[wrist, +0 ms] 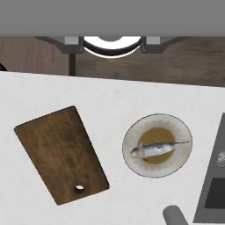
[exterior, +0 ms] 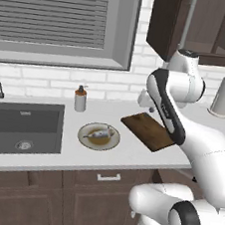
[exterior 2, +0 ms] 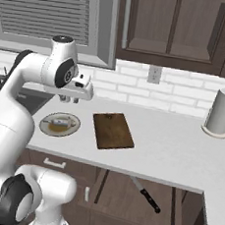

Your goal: Pick up the knife from the drawer and place it on the cutting board. Then place the meat from the plate to the cutting board.

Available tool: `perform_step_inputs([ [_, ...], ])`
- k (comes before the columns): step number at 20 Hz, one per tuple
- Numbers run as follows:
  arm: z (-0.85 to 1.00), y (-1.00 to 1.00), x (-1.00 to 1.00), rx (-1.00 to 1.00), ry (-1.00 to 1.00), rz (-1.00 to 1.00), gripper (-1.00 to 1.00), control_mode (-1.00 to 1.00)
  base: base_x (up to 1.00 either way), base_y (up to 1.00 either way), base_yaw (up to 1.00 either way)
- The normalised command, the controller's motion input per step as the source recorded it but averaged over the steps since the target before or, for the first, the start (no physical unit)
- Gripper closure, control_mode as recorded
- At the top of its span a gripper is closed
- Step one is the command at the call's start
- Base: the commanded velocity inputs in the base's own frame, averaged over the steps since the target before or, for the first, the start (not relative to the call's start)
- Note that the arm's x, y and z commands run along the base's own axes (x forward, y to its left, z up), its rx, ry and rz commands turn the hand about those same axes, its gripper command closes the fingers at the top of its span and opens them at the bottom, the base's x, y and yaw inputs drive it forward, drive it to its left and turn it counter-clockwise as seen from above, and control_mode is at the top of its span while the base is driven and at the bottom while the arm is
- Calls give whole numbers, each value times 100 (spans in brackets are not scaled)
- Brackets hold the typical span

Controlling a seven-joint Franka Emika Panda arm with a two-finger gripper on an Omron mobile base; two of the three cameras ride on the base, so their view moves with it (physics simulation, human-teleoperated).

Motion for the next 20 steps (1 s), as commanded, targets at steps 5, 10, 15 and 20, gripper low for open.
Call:
perform_step_inputs([
  [5, -11, -11, -51, 0, -4, 0, -100, -100, 0, 0, 0],
  [10, -45, -93, -38, 12, 4, -5, -100, -100, 0, 0, 0],
  [15, -77, -91, -1, 6, 20, 0, -100, -100, 0, 0, 0],
  [20, -77, -87, -7, 1, 7, 0, -100, -100, 0, 0, 0],
])
